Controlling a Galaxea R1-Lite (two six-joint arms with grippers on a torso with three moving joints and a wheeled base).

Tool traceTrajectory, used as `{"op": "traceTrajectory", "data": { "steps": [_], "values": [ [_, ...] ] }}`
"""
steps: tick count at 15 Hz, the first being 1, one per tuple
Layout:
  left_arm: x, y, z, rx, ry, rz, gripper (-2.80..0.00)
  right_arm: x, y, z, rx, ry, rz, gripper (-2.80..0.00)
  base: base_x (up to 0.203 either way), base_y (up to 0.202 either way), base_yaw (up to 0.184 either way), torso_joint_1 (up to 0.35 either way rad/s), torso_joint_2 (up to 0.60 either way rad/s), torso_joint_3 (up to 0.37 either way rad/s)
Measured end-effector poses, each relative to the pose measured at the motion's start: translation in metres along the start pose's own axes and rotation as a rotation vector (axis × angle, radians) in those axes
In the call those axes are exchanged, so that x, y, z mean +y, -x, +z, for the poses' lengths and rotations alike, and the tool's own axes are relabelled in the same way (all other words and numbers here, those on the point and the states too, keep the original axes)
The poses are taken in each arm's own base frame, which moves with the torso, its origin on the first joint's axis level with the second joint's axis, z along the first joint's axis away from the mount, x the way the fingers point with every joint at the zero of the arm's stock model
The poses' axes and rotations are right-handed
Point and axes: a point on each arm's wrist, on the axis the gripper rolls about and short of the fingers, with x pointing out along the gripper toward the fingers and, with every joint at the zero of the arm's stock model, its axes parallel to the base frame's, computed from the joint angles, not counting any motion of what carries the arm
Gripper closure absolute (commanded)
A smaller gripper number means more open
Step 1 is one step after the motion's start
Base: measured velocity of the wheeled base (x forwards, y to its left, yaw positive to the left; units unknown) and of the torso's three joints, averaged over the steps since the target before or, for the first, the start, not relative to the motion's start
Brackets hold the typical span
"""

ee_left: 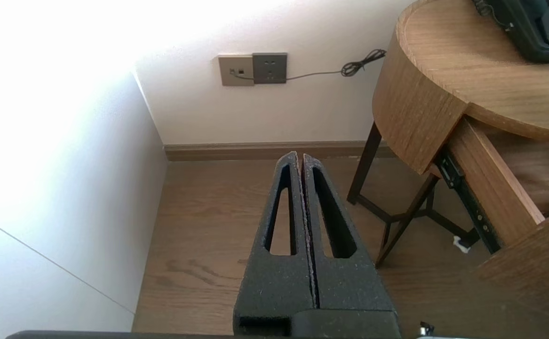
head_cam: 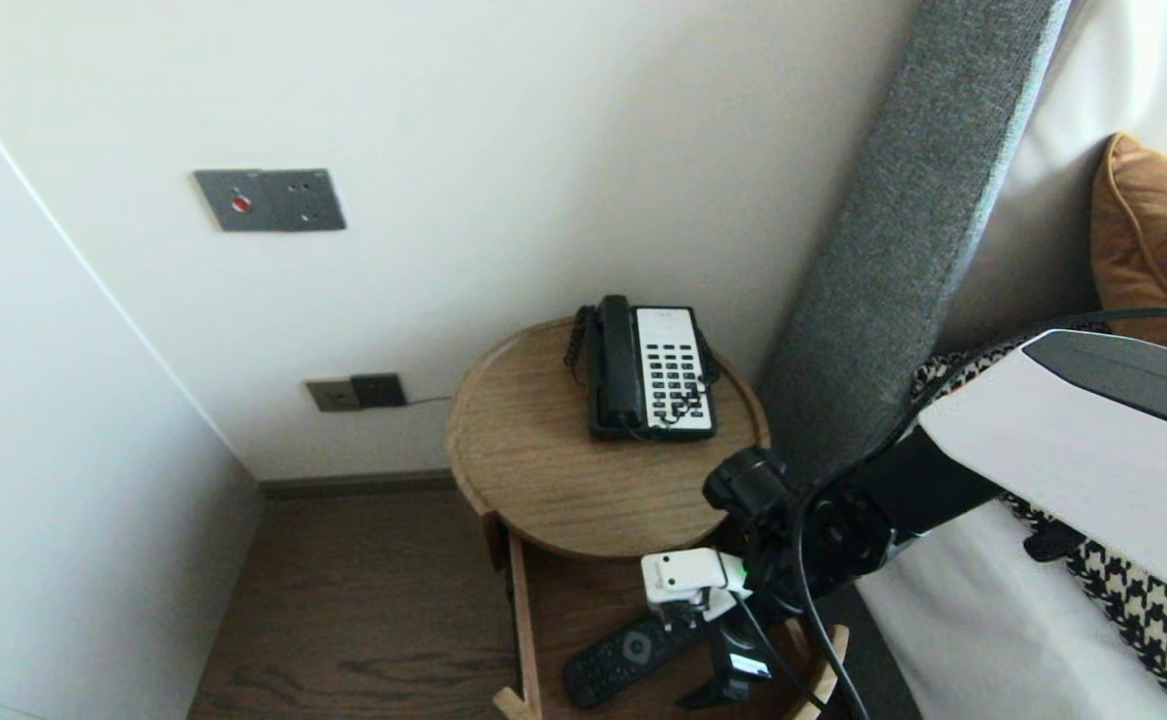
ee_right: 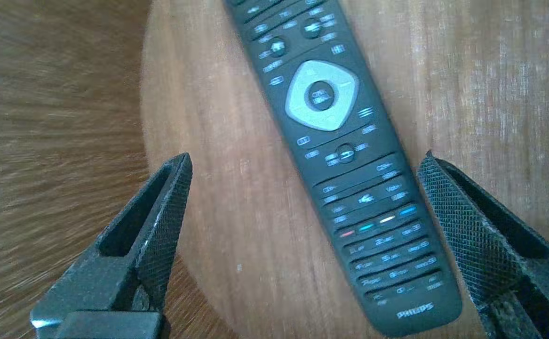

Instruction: Take the remote control out of the drawer one by one and place them on the table

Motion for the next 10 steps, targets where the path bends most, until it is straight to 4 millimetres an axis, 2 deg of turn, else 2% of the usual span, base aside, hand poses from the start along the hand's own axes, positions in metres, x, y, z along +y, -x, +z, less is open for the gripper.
{"op": "traceTrajectory", "data": {
  "steps": [10],
  "values": [
    [0.000,0.000,0.000,0.000,0.000,0.000,0.00,-0.007,-0.017,-0.007,0.011,-0.020,0.017,-2.80,0.000,0.000,0.000,0.000,0.00,0.000]
  ]
}}
